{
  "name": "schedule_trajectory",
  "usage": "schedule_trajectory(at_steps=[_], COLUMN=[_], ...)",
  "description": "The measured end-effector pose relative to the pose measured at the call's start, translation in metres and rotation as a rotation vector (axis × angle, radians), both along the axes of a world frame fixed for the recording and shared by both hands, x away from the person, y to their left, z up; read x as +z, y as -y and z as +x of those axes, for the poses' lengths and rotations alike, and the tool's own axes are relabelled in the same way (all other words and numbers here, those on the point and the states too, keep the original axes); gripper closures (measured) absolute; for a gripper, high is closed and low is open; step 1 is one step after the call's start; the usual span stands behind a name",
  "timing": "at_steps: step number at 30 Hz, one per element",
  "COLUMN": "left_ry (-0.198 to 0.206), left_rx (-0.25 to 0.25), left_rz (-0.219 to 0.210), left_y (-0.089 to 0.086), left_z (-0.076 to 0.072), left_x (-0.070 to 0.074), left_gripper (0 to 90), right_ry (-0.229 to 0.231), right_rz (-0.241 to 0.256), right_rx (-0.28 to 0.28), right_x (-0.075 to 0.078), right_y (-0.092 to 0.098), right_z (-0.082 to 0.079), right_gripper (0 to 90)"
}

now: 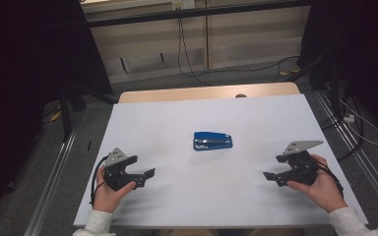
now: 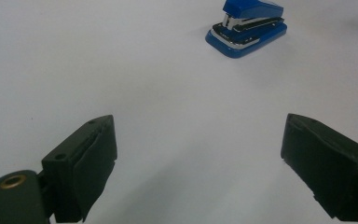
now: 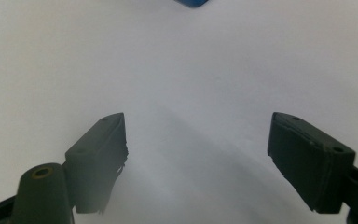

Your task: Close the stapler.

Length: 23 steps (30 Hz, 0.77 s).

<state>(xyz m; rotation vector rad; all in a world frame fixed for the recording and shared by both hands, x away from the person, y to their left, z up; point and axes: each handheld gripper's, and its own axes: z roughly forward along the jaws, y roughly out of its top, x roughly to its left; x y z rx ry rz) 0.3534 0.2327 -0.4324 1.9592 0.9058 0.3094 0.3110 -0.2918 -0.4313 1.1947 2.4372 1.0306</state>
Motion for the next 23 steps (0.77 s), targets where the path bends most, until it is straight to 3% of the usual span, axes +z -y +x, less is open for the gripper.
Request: schedule_trajectory(at_steps=[23], left_ry=[-0.006], left_rx=[-0.003], left_rz=[0.023], left_y=[-0.013], left_z=[-0.010], left_x=[-0.005], left_gripper=[9.4], right_ry=[0.007], right_rz=[0.013], right_rx=[-0.012], right_x=[0.001], right_y=[0.008], right_z=[-0.010], right_gripper=[18.5])
